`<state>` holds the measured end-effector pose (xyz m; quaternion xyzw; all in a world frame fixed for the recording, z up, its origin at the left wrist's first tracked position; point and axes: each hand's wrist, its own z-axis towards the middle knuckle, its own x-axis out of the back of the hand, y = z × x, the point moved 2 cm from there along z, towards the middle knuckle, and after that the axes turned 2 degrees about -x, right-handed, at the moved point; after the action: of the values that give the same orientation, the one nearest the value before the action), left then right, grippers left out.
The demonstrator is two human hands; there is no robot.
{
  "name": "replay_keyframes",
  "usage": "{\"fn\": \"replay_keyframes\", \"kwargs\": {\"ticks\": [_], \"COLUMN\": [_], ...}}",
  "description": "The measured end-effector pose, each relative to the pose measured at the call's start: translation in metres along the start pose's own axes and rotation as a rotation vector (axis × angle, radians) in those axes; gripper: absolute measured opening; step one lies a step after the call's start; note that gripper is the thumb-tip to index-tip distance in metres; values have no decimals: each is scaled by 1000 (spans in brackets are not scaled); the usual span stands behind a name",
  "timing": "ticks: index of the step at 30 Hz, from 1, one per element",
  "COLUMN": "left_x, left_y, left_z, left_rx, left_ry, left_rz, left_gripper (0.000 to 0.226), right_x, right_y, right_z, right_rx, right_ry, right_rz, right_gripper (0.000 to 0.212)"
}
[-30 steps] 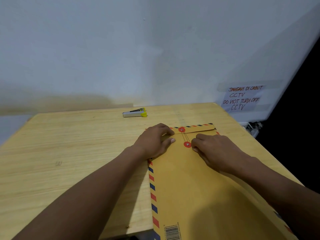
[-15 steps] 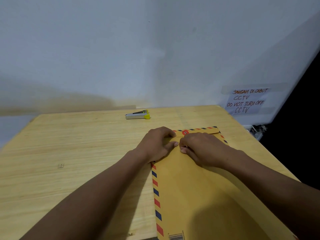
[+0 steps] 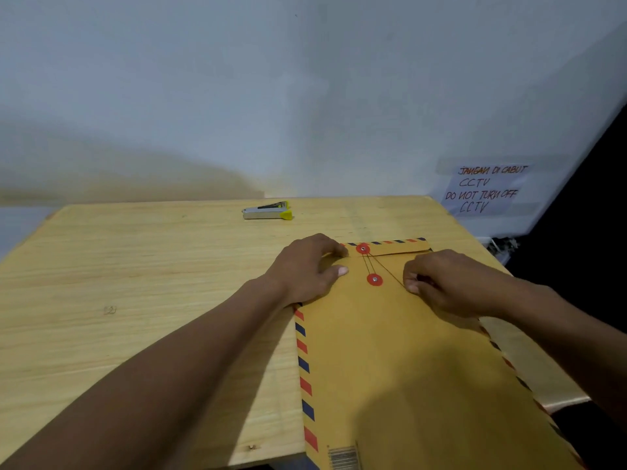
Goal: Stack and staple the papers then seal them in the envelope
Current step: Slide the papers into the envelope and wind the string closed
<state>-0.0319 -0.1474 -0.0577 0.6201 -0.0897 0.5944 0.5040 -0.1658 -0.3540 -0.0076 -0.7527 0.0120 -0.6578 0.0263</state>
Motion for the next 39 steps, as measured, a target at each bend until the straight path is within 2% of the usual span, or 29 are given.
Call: {"fn": "replay_keyframes", "kwargs": {"ticks": [5,9,12,16,21,29,35,39], "left_x": [0,0,-2,-4,-6,-7,-4,-4], "left_y": [19,28,25,19,13,12,14,23], "left_z": [-1,0,-1,-2,-2,-2,-4,-8], "left_rx": [-103,-127,-115,-80,-60,-44,-39,-130], "left_ry": [-92,-109,-84,-9,17,32,36,11], "left_rz": [248,329,304,232,193,154,130,210], "left_gripper": [45,42,37,33,42,42,42,39], "right_x": [-7,-11,-13,-15,-17,-24,-24,-23], "right_y": [-4,-27,-41,-44,-44,-51,-54,-37], "right_z": [-9,-9,-8,-11,-11,-14,-9,-17], "right_rx": [46,165,186,199,233,249,244,220], "right_ry": [106,207,215,253,285,331,323,308], "right_rz": [-169,-247,-218,-197,-186,-119,-58,-77], "right_gripper": [14,23,37,39,34,17,22,23]}}
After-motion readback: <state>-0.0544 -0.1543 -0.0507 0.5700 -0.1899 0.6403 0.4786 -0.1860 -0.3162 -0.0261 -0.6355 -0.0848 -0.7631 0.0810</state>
